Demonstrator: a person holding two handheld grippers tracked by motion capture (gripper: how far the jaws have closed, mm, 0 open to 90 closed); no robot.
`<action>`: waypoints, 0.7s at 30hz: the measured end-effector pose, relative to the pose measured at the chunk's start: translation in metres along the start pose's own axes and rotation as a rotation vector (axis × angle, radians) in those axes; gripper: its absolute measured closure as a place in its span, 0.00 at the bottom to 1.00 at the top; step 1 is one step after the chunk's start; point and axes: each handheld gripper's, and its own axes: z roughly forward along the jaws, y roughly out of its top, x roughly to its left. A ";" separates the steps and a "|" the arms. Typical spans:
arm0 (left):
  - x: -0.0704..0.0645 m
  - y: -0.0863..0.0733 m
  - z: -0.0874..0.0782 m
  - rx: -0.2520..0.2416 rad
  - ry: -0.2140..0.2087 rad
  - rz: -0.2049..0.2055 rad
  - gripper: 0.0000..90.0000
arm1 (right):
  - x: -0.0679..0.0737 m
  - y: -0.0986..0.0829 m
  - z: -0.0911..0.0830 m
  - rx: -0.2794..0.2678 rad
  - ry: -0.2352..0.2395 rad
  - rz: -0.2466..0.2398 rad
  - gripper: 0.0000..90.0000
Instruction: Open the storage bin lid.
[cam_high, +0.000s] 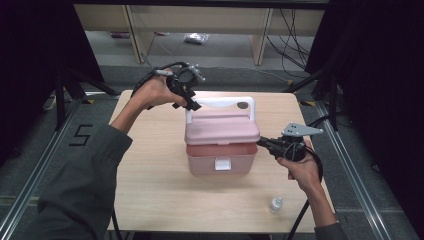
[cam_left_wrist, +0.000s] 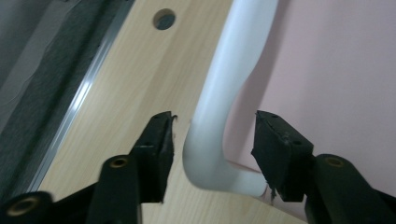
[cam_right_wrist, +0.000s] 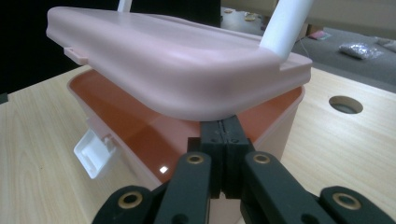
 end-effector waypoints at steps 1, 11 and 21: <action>0.000 -0.003 -0.004 -0.007 0.002 -0.008 0.49 | 0.000 0.000 0.001 -0.013 0.003 0.001 1.00; 0.004 -0.032 -0.034 -0.136 0.091 -0.176 0.38 | -0.001 0.006 0.000 -0.022 -0.001 0.003 1.00; 0.001 -0.074 -0.033 -0.158 0.135 -0.286 0.35 | -0.001 0.010 0.001 -0.040 -0.013 0.008 0.99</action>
